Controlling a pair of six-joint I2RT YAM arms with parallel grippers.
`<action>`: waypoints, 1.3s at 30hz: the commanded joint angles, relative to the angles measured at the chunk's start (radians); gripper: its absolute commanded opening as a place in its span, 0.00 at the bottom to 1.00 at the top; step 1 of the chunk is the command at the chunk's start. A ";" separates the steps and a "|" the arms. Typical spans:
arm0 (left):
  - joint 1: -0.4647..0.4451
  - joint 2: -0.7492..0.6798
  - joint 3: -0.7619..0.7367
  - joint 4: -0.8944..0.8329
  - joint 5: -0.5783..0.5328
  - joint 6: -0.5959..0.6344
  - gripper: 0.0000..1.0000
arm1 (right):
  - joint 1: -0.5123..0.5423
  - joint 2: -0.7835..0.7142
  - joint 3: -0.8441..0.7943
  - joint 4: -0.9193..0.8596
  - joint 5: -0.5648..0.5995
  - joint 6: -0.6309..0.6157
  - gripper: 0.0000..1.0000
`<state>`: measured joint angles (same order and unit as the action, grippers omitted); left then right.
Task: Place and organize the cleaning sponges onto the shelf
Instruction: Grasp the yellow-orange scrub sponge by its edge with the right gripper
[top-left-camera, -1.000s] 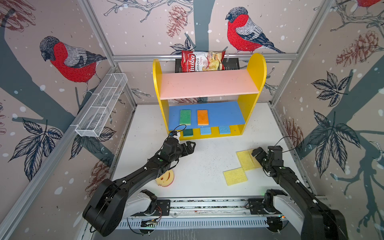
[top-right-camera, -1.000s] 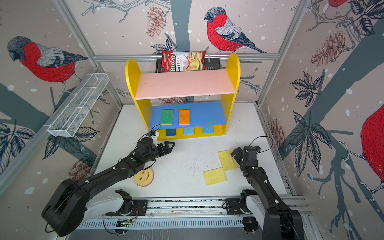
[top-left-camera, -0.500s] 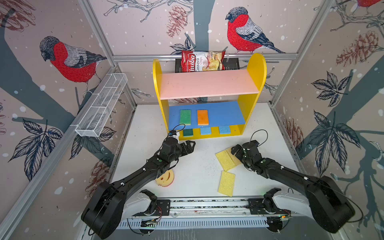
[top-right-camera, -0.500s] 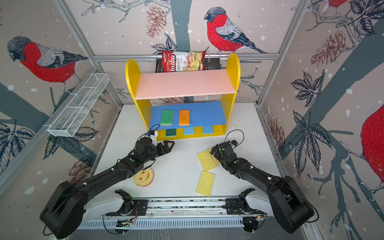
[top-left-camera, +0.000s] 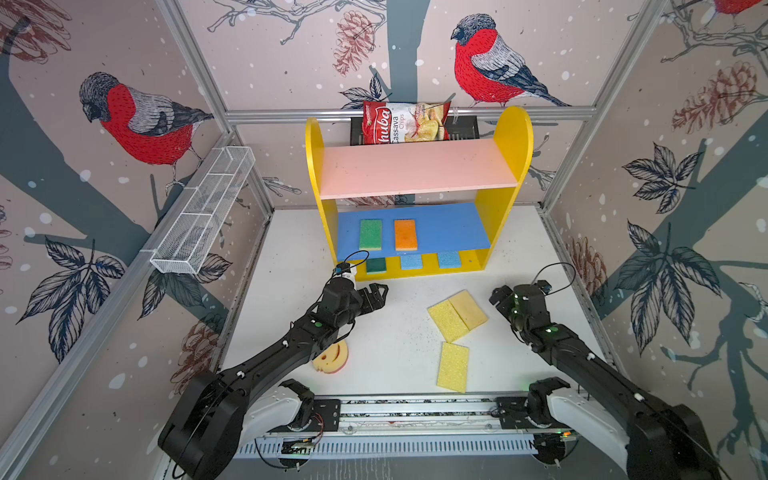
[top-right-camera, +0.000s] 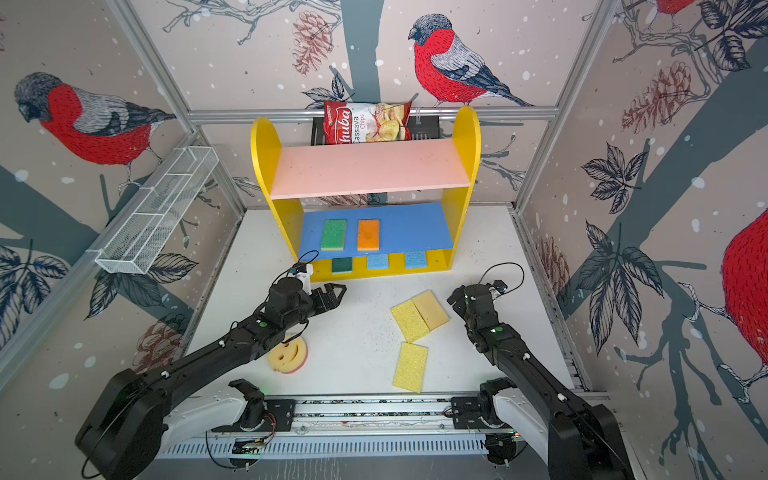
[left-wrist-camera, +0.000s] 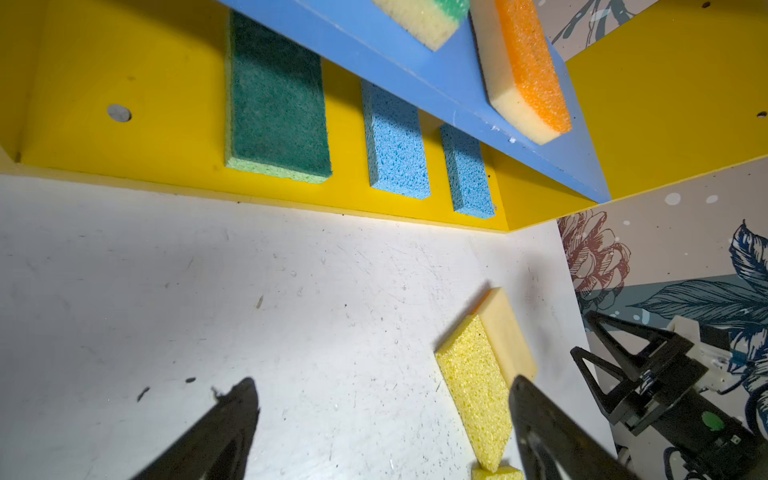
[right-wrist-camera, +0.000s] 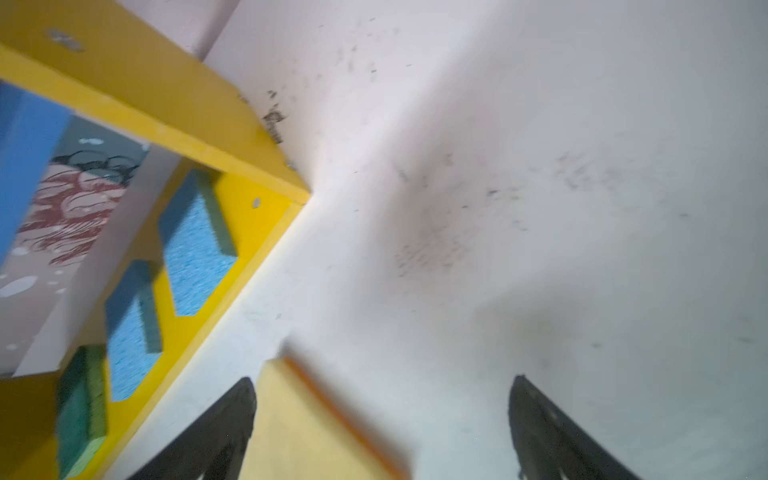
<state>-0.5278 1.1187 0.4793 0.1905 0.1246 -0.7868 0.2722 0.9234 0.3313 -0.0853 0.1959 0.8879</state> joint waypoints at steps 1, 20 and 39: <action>0.002 0.013 0.015 0.022 0.014 0.000 0.93 | -0.025 -0.012 -0.033 0.002 -0.082 -0.084 0.82; 0.002 0.057 0.036 0.038 0.050 -0.058 0.90 | 0.121 0.311 0.029 0.166 -0.228 -0.202 0.41; 0.003 0.042 0.033 0.034 0.064 -0.049 0.90 | 0.090 0.209 0.048 0.153 -0.296 -0.275 0.00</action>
<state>-0.5278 1.1671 0.5056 0.1970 0.1799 -0.8410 0.3634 1.1568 0.3664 0.0826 -0.0925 0.6476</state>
